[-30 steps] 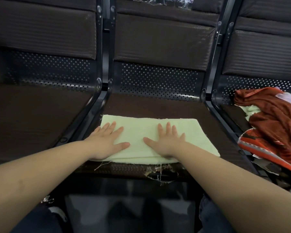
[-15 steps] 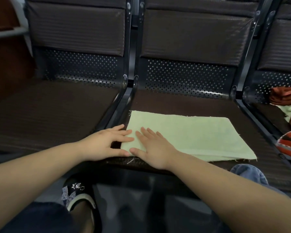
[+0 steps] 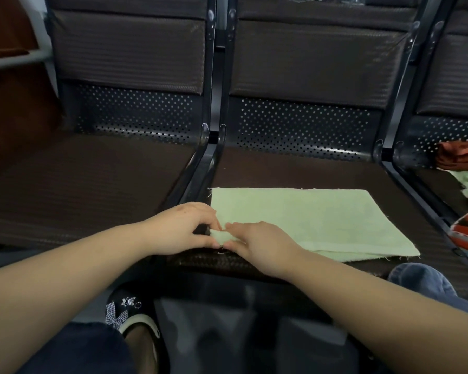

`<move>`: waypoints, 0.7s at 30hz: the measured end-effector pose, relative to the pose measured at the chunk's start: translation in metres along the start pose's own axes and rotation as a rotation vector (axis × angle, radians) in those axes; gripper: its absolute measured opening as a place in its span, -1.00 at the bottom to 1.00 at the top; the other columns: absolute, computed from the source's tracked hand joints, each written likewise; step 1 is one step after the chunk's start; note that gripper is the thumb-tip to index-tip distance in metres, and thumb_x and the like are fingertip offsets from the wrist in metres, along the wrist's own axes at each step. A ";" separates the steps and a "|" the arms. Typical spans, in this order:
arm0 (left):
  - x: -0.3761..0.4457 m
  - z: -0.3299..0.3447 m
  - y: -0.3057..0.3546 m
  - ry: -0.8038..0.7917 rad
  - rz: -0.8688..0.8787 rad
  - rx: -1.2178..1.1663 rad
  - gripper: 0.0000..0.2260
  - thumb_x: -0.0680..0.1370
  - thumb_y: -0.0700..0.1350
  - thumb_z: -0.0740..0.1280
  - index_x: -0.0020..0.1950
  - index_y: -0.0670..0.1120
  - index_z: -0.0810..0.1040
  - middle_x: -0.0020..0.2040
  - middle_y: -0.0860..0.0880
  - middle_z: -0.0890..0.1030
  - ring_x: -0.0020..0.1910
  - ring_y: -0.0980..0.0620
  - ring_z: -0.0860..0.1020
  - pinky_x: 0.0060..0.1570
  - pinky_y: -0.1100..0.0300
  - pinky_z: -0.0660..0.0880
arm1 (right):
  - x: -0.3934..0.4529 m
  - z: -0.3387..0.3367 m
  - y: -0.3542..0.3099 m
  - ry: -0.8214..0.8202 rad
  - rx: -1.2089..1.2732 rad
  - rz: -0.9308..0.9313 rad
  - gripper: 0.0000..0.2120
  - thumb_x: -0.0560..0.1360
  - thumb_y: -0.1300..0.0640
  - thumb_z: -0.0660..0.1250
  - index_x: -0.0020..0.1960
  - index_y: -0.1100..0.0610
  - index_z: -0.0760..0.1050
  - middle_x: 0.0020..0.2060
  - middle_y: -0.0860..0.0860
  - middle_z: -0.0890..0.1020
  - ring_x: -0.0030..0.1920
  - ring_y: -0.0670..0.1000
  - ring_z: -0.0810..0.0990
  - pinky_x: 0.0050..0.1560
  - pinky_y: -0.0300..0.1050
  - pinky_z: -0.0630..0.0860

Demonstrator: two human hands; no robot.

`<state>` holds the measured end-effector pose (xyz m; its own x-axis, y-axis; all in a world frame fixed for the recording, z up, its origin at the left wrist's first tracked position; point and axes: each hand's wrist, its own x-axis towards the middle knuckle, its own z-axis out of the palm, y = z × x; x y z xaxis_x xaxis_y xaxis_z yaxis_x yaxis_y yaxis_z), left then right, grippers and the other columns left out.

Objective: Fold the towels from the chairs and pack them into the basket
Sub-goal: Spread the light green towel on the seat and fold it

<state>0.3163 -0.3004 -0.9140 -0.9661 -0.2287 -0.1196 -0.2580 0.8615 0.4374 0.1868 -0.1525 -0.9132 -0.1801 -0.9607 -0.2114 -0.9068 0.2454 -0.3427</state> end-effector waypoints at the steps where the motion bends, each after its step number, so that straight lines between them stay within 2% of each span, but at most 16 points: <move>1: -0.003 -0.004 0.006 -0.032 -0.024 -0.035 -0.72 0.44 0.17 0.40 0.05 0.04 0.61 0.13 0.09 0.58 0.23 0.12 0.46 0.28 0.14 0.35 | -0.006 -0.007 0.000 -0.001 0.027 0.001 -0.61 0.59 -0.11 0.16 0.29 0.09 0.49 0.16 0.05 0.61 0.15 0.06 0.54 0.12 -0.09 0.43; 3: -0.011 -0.010 0.019 -0.089 -0.065 -0.207 -0.59 0.31 0.38 0.36 -0.06 0.10 0.59 -0.04 0.10 0.63 -0.04 0.00 0.58 0.05 0.01 0.50 | -0.022 -0.022 0.001 -0.017 0.162 -0.009 -0.72 0.54 -0.11 0.28 0.06 0.05 0.59 -0.14 -0.05 0.64 -0.16 -0.07 0.53 -0.15 -0.19 0.41; 4: -0.015 -0.011 0.026 -0.121 -0.068 -0.335 -0.54 0.26 0.42 0.37 -0.11 0.07 0.57 -0.16 0.09 0.63 -0.20 -0.07 0.56 -0.11 0.02 0.51 | -0.030 -0.029 0.002 -0.031 0.251 -0.019 -0.80 0.51 -0.10 0.33 -0.05 0.00 0.60 -0.26 -0.10 0.60 -0.27 -0.14 0.47 -0.24 -0.25 0.36; 5: -0.018 -0.012 0.033 -0.160 -0.067 -0.453 -0.53 0.24 0.39 0.40 -0.14 0.03 0.55 -0.23 0.04 0.60 -0.30 -0.08 0.49 -0.22 0.06 0.43 | -0.039 -0.034 0.002 -0.047 0.329 -0.028 -0.87 0.49 -0.09 0.37 -0.14 -0.05 0.58 -0.37 -0.13 0.55 -0.35 -0.18 0.42 -0.31 -0.31 0.32; 7: -0.021 -0.011 0.045 -0.248 -0.058 -0.601 -0.57 0.27 0.30 0.45 -0.16 -0.02 0.54 -0.27 -0.10 0.52 -0.30 -0.03 0.36 -0.26 0.07 0.26 | -0.056 -0.042 0.003 -0.078 0.451 -0.045 -0.87 0.46 -0.06 0.40 -0.23 -0.07 0.55 -0.48 -0.14 0.46 -0.43 -0.19 0.36 -0.37 -0.34 0.26; 10: -0.023 -0.014 0.058 -0.325 -0.075 -0.683 -0.56 0.31 0.27 0.48 -0.16 -0.09 0.54 -0.29 -0.10 0.51 -0.31 -0.01 0.38 -0.29 0.14 0.26 | -0.071 -0.046 0.004 -0.094 0.539 -0.041 -0.74 0.46 -0.03 0.40 -0.22 0.16 0.58 -0.46 -0.08 0.42 -0.43 -0.18 0.30 -0.38 -0.31 0.22; 12: -0.021 -0.018 0.065 -0.329 -0.098 -0.749 -0.71 0.44 0.08 0.45 -0.18 -0.13 0.52 -0.35 0.04 0.56 -0.41 0.14 0.47 -0.37 0.34 0.37 | -0.075 -0.045 0.006 -0.061 0.590 -0.008 -0.61 0.46 -0.05 0.40 -0.18 0.32 0.53 -0.41 0.03 0.41 -0.38 -0.09 0.31 -0.35 -0.22 0.23; 14: -0.017 -0.021 0.073 -0.291 -0.118 -0.794 -0.83 0.53 -0.10 0.35 -0.19 -0.16 0.48 -0.42 0.12 0.54 -0.48 0.26 0.47 -0.45 0.46 0.37 | -0.078 -0.046 0.008 -0.007 0.678 0.027 -0.52 0.42 -0.11 0.44 -0.17 0.34 0.48 -0.38 0.08 0.39 -0.35 0.00 0.31 -0.32 -0.15 0.24; 15: -0.014 -0.021 0.077 -0.257 -0.126 -0.801 -0.83 0.53 -0.12 0.32 -0.18 -0.21 0.47 -0.43 0.11 0.53 -0.51 0.27 0.45 -0.47 0.48 0.36 | -0.079 -0.047 0.009 0.010 0.723 0.037 -0.52 0.39 -0.15 0.44 -0.18 0.31 0.49 -0.37 0.08 0.40 -0.34 0.00 0.33 -0.31 -0.15 0.26; 16: -0.012 -0.022 0.081 -0.225 -0.125 -0.808 -0.76 0.52 -0.07 0.31 -0.14 -0.27 0.48 -0.41 0.08 0.52 -0.50 0.25 0.44 -0.47 0.47 0.35 | -0.080 -0.049 0.010 0.031 0.757 0.046 -0.57 0.39 -0.15 0.44 -0.22 0.24 0.49 -0.37 0.08 0.41 -0.34 0.00 0.34 -0.31 -0.15 0.28; 18: -0.006 -0.024 0.086 -0.144 -0.101 -0.819 -0.48 0.47 0.15 0.38 -0.02 -0.35 0.51 -0.27 -0.04 0.55 -0.35 0.14 0.48 -0.29 0.37 0.41 | -0.082 -0.056 0.013 0.092 0.809 0.069 -0.72 0.44 -0.07 0.41 -0.30 0.11 0.48 -0.41 0.02 0.43 -0.38 -0.05 0.36 -0.35 -0.23 0.29; 19: -0.003 -0.025 0.088 -0.107 -0.083 -0.813 -0.39 0.41 0.26 0.39 0.00 -0.33 0.53 -0.21 -0.08 0.56 -0.26 0.07 0.49 -0.18 0.27 0.42 | -0.083 -0.060 0.015 0.133 0.847 0.081 -0.75 0.45 -0.05 0.38 -0.30 0.08 0.47 -0.43 -0.02 0.46 -0.40 -0.08 0.38 -0.37 -0.27 0.31; 21: 0.005 -0.029 0.087 -0.044 -0.054 -0.751 -0.34 0.25 0.43 0.37 -0.10 -0.17 0.58 -0.19 -0.08 0.55 -0.18 0.00 0.47 -0.09 0.09 0.39 | -0.085 -0.068 0.023 0.211 0.975 0.118 -0.74 0.41 -0.09 0.36 -0.26 0.11 0.49 -0.40 -0.01 0.52 -0.37 -0.07 0.45 -0.35 -0.24 0.35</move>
<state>0.2890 -0.2395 -0.8501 -0.9550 -0.2299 -0.1872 -0.2534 0.3051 0.9180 0.1556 -0.0745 -0.8405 -0.3982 -0.9035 -0.1585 -0.1879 0.2495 -0.9500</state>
